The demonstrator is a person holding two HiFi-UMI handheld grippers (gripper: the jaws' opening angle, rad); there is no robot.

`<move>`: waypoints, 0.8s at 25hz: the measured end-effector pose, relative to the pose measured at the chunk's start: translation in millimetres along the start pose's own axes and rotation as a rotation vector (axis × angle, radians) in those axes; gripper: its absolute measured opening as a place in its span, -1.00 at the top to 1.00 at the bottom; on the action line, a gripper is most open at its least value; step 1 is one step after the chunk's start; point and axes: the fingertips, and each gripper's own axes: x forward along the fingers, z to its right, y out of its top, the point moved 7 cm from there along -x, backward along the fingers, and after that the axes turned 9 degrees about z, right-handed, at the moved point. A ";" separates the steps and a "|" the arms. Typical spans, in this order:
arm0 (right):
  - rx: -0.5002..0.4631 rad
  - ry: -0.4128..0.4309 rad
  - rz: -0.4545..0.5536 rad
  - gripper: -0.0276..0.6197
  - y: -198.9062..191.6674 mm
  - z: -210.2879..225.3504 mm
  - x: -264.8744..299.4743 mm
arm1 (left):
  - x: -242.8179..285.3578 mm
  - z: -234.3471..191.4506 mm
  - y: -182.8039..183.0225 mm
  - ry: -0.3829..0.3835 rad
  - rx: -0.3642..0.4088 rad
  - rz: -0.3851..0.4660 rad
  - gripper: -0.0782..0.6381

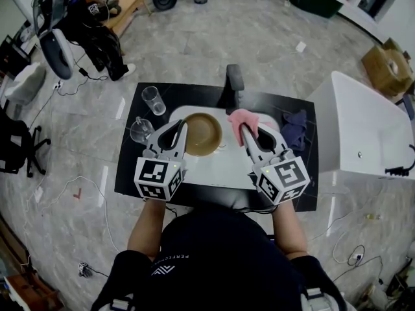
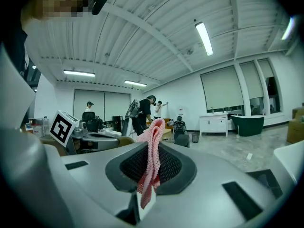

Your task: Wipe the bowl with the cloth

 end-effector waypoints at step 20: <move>0.071 -0.052 -0.017 0.76 -20.9 1.7 -7.6 | -2.8 2.2 -9.4 -0.007 -0.037 -0.019 0.73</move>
